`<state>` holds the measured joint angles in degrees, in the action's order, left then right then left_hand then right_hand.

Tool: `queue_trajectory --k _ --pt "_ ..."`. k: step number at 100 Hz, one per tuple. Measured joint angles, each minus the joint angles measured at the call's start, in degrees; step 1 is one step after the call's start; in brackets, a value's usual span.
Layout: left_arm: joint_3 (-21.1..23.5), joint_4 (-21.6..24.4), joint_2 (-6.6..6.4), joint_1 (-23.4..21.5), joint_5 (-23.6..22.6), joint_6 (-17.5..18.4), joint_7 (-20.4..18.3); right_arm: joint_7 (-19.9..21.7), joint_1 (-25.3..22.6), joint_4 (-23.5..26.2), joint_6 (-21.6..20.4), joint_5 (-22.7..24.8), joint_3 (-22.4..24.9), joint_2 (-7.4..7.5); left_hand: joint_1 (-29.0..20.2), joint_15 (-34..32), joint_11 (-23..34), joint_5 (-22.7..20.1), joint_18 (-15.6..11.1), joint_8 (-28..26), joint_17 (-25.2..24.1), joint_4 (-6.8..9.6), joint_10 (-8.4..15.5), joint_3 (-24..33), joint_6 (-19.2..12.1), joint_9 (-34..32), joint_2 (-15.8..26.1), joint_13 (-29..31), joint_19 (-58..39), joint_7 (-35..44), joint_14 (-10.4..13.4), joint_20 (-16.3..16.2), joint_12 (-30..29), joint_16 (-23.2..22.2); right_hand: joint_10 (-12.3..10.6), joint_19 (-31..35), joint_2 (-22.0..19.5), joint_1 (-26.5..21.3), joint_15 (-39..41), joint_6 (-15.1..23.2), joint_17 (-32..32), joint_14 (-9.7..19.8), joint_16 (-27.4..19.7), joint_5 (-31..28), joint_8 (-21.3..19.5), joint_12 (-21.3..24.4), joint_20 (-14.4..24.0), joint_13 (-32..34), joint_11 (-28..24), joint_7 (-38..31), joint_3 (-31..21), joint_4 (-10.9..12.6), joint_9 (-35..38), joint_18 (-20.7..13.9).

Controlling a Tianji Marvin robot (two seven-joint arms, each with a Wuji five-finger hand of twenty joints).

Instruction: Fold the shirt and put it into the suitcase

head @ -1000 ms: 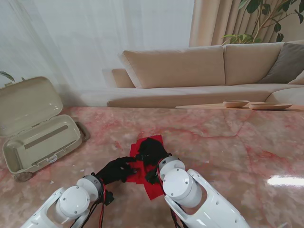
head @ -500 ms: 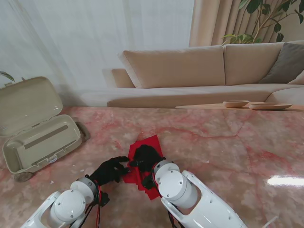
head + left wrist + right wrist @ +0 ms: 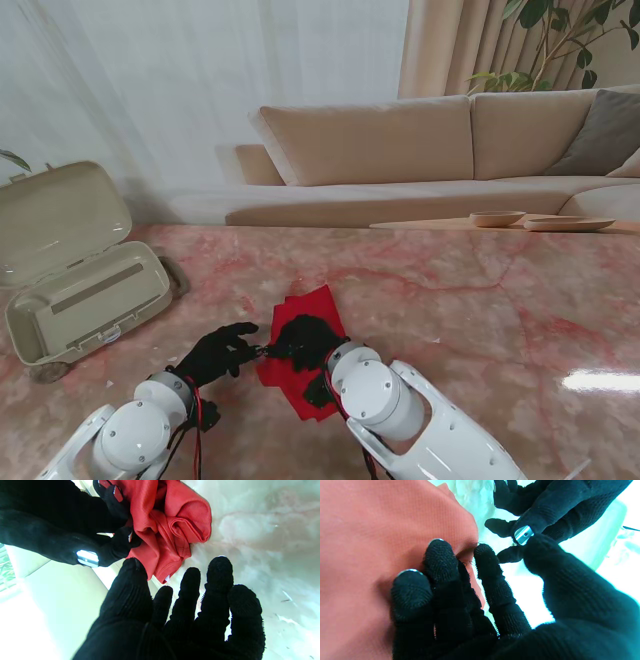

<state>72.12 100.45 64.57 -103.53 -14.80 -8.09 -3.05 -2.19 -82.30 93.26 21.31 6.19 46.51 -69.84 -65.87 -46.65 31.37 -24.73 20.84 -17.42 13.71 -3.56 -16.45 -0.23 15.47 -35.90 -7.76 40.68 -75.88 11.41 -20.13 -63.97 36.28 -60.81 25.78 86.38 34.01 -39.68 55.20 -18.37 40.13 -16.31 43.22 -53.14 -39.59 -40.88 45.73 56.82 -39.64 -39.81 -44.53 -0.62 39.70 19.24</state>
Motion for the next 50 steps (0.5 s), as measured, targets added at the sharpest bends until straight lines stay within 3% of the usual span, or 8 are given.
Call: queue_trajectory --k 12,26,50 --pt "0.5 0.5 -0.04 -0.1 -0.6 0.0 -0.1 0.1 -1.2 1.2 -1.4 0.9 1.2 0.48 0.0 0.0 0.0 0.0 0.0 0.0 0.0 0.0 0.0 0.0 0.0 0.0 0.0 0.0 0.0 0.0 0.0 0.0 0.0 0.0 -0.5 -3.7 -2.1 1.1 -3.9 0.1 -3.6 -1.8 -0.7 0.0 -2.5 1.0 0.0 -2.5 1.6 5.1 1.5 0.0 -0.6 1.5" --pt "0.9 1.2 -0.16 -0.1 -1.2 0.0 -0.6 -0.4 -3.8 3.9 -3.3 2.3 3.9 0.94 0.0 0.9 0.0 0.0 0.0 0.0 0.0 0.0 0.0 0.0 0.0 0.0 0.0 0.0 0.1 0.0 0.0 0.0 0.0 0.7 -0.6 -7.2 -3.3 1.1 -9.3 0.3 -6.6 -3.3 -3.4 0.0 -3.2 2.5 0.0 -4.1 3.3 6.6 2.3 0.0 -0.6 3.0" --pt "1.2 2.1 -0.55 1.6 -2.7 0.6 -1.8 -0.5 -9.6 10.0 -8.8 8.8 8.9 2.51 0.0 3.2 -0.8 -0.9 0.0 -0.1 -0.1 0.0 0.0 0.0 -1.2 0.0 0.0 -1.4 0.7 0.0 -0.1 0.1 -0.2 2.3 -1.8 -9.5 -3.8 1.1 -14.5 0.7 -7.8 -4.0 -5.6 0.0 -3.7 3.9 -0.7 -4.1 4.8 6.7 3.5 0.0 -0.4 3.8"
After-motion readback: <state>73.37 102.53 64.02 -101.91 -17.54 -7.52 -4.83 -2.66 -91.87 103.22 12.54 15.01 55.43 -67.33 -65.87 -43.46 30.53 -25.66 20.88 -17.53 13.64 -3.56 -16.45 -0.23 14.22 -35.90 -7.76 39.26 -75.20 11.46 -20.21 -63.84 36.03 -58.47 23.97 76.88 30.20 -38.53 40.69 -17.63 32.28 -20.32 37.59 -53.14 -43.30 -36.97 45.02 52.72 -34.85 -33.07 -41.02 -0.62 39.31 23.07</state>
